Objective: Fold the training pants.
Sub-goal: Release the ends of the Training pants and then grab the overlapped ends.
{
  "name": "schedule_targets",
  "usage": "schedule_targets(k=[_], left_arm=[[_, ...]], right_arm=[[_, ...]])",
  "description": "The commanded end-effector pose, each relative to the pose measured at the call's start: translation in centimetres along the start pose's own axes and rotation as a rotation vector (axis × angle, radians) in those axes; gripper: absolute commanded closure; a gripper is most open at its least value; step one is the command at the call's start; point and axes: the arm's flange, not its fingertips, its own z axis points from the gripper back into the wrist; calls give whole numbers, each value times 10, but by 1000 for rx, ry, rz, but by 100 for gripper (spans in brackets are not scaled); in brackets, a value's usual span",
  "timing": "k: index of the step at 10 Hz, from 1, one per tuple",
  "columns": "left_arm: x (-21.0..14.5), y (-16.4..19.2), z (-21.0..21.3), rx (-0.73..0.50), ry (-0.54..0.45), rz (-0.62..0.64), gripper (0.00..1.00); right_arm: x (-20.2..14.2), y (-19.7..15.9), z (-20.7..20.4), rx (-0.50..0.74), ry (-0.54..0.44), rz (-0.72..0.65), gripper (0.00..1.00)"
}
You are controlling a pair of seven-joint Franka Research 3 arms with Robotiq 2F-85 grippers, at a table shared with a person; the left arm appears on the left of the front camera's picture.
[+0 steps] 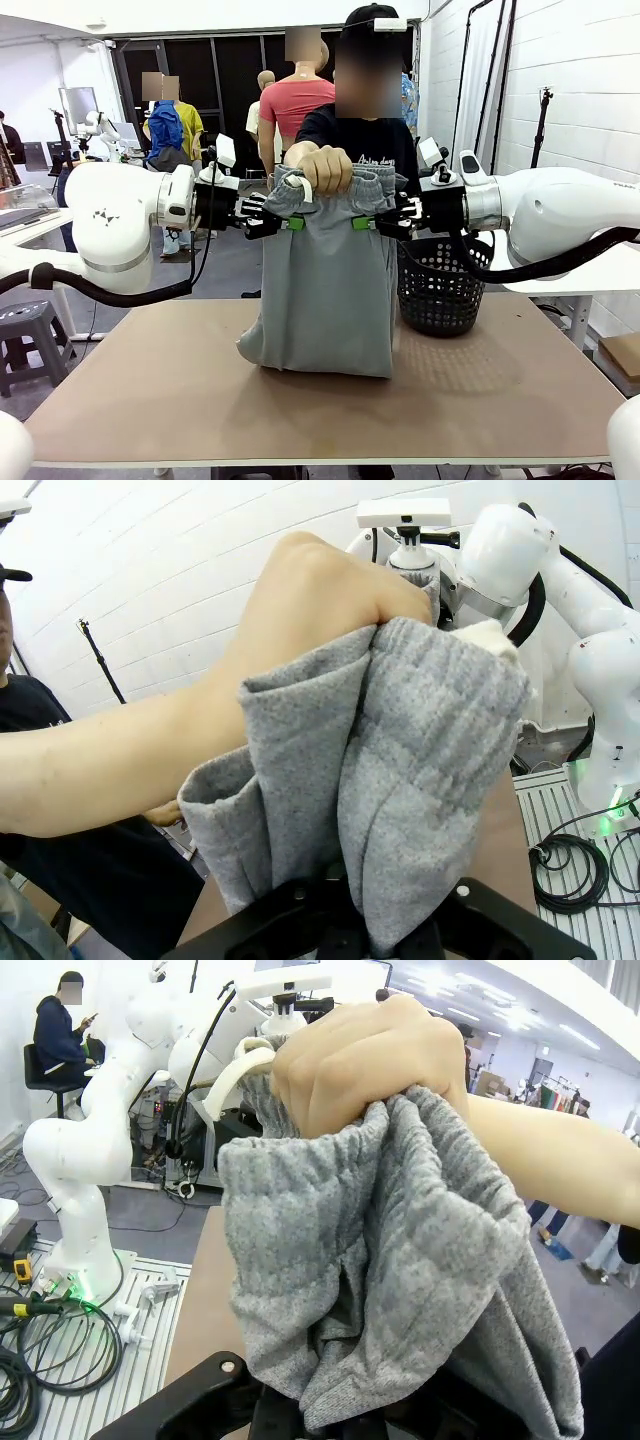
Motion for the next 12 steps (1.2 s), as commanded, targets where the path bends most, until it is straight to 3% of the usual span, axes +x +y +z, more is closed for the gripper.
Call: schedule_targets(k=[1, 12], left_arm=[[3, 0, 0, 9, 2, 6, 100], [3, 0, 0, 9, 2, 6, 100]], right_arm=[[1, 2, -1, 2, 1, 7, 100], [1, 2, -1, 2, 1, 7, 100]])
